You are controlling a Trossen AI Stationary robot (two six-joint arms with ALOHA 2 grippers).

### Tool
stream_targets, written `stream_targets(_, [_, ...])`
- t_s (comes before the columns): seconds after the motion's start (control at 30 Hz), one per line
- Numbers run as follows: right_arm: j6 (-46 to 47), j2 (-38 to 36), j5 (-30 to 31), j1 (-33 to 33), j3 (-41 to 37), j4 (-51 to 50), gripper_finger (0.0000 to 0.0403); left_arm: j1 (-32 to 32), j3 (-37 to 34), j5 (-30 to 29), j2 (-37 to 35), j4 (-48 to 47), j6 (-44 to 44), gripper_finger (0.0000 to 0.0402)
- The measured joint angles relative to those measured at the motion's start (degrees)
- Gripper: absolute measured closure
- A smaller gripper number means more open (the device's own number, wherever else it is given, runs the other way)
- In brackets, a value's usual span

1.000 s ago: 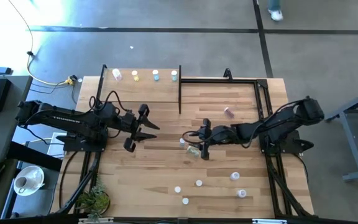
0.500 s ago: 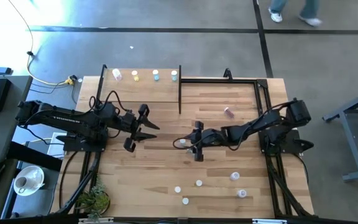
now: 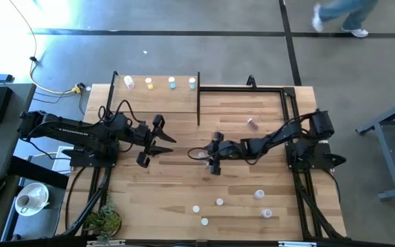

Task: Pick and place medicine bottles onto shelf by color
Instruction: Put the bottom blue pill bottle on the shelf aligned with the other blue pill bottle

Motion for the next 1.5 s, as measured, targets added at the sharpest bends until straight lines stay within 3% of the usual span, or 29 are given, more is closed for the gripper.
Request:
stream_targets(0.93, [2.0,3.5,-2.9,-1.0,0.0,2.3,0.0208,0.0,0.0,0.0,0.0,0.0,0.0,0.0257])
stream_targets(1.17, [1.8,3.3,-3.0,-1.0,0.0,3.7,0.0248,0.0,0.0,-0.2,0.0,0.0,0.0,0.0257])
stream_targets(1.33, [1.8,3.3,-3.6,-1.0,0.0,3.6,0.0285,0.0,0.0,-8.8,-1.6,-0.8,-1.9,0.0257])
stream_targets(1.5, [1.8,3.3,-3.6,-1.2,0.0,3.5,0.0297,0.0,0.0,-14.7,-3.8,-5.2,-1.9,0.0257])
